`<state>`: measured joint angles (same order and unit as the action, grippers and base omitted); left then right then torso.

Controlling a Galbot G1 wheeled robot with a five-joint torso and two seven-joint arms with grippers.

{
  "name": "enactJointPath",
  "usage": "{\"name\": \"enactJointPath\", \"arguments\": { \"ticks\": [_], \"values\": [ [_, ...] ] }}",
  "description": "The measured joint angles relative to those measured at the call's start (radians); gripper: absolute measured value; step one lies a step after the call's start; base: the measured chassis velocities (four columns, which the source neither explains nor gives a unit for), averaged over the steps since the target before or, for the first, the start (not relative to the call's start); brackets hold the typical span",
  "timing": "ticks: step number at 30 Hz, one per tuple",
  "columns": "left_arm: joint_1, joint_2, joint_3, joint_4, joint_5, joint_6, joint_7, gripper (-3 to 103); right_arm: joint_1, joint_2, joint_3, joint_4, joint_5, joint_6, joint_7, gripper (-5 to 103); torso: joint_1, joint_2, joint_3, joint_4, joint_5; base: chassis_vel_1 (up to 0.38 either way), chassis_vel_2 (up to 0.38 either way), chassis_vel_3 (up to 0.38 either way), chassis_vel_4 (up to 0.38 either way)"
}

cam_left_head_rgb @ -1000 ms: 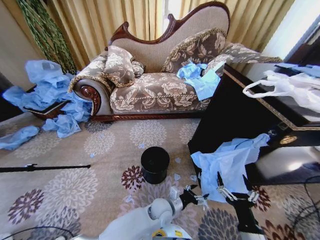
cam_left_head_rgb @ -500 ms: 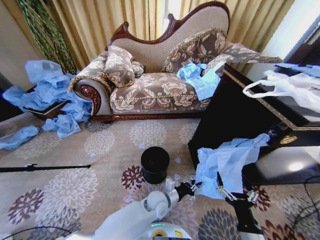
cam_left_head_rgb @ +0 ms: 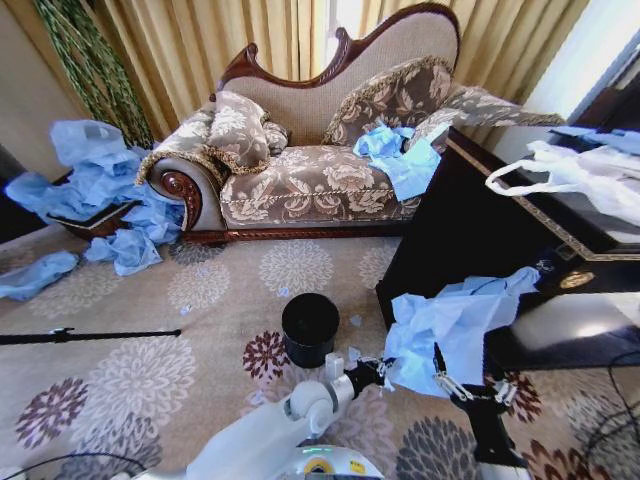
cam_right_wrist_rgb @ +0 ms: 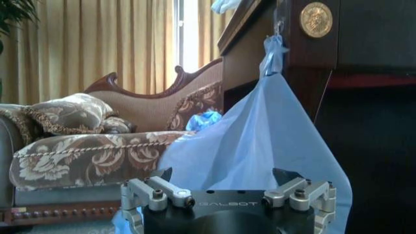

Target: Place a garbage bag over the trash bin.

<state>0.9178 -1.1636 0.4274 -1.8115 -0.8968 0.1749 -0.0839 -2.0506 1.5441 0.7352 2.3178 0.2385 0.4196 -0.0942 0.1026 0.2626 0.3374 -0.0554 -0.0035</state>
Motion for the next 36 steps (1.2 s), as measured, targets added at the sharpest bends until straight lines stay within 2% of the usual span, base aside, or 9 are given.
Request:
{"name": "enactJointPath", "arguments": {
  "ticks": [9,10,12,22,27,29,32,33,36],
  "values": [
    [0.038,0.071,-0.149,-0.09,-0.042,0.036,-0.055,0,0.005,-0.006,0.002,0.013,0.008,-0.007,0.004,100,0.0,0.0,0.0,0.0002,0.0001,0.0,0.0,0.0,0.0],
    [0.053,0.093,-0.212,-0.113,-0.058,0.048,-0.072,0,0.006,-0.007,0.0,0.016,0.008,-0.008,0.004,100,0.0,0.0,0.0,0.0002,-0.0002,0.0,0.0,0.0,0.0],
    [0.069,0.112,-0.264,-0.134,-0.071,0.054,-0.08,0,0.008,-0.007,-0.001,0.017,0.009,-0.009,0.004,100,0.0,0.0,0.0,0.0002,0.0,0.0,0.0,0.0,0.0],
    [0.143,0.165,-0.405,-0.186,-0.108,0.065,-0.084,0,0.012,-0.009,-0.011,0.018,0.01,-0.009,0.003,100,0.0,0.0,0.0,0.0002,-0.0002,0.0,0.0,0.0,0.0],
    [0.171,0.209,-0.489,-0.26,-0.165,0.075,-0.092,0,0.033,-0.028,-0.037,0.014,0.027,-0.029,-0.007,100,0.0,0.0,0.0,0.0002,0.0001,0.0,0.0,0.0,0.0],
    [0.17,0.264,-0.53,-0.317,-0.227,0.079,-0.114,0,0.048,-0.044,-0.078,-0.005,0.066,-0.058,-0.018,100,0.0,0.0,0.0,0.0004,-0.0001,0.0,0.0,0.0,0.0],
    [0.16,0.299,-0.538,-0.346,-0.266,0.08,-0.123,0,0.053,-0.046,-0.104,-0.034,0.086,-0.066,-0.029,100,0.0,0.0,0.0,0.0002,0.0001,0.0,0.0,0.0,0.0],
    [0.152,0.331,-0.541,-0.371,-0.295,0.082,-0.13,0,0.064,-0.049,-0.13,-0.081,0.095,-0.069,-0.04,100,0.0,0.0,0.0,0.0,0.0002,0.0,0.0,0.0,0.0],
    [0.142,0.35,-0.542,-0.388,-0.319,0.087,-0.139,0,0.073,-0.052,-0.158,-0.13,0.099,-0.07,-0.053,100,0.0,0.0,0.0,0.0004,0.0002,0.0,0.0,0.0,0.0]
  ]
}}
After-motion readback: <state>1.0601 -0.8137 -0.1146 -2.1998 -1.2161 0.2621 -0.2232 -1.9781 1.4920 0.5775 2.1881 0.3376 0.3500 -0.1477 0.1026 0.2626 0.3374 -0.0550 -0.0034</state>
